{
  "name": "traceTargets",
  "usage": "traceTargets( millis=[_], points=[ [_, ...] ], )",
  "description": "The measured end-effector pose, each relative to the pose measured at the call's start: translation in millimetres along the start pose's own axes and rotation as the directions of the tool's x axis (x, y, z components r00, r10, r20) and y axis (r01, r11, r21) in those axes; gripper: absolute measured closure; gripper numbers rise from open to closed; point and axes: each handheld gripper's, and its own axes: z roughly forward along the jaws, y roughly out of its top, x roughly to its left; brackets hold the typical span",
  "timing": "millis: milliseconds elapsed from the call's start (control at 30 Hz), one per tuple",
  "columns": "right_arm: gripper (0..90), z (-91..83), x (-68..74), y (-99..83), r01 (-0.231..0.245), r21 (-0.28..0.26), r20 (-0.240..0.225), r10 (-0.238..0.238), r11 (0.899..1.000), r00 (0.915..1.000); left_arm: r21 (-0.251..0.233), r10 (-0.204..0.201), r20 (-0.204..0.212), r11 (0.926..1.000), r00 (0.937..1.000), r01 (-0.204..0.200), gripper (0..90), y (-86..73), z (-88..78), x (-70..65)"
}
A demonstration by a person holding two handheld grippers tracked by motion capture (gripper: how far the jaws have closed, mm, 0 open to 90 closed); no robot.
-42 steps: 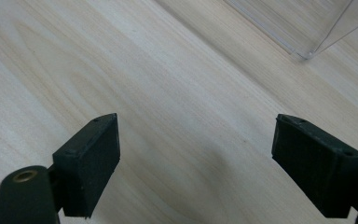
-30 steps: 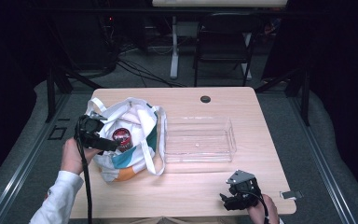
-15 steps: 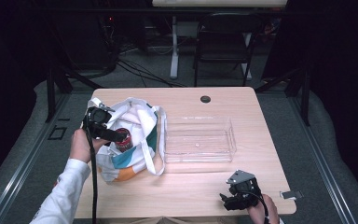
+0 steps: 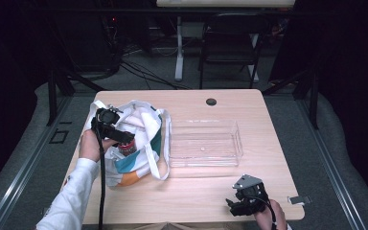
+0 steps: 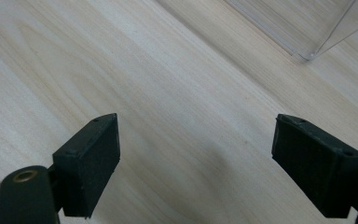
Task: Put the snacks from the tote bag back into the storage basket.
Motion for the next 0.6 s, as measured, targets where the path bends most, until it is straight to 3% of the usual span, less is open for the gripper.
traceTargets(
  millis=[600],
  points=[
    [14.6,-0.4,0.1,-0.2,-0.001,0.001,-0.001,0.001,1.0,1.0,0.07,0.017,-0.047,0.9975,0.9987,-0.014,0.0,-6.2,28.5,1.0]
  ],
)
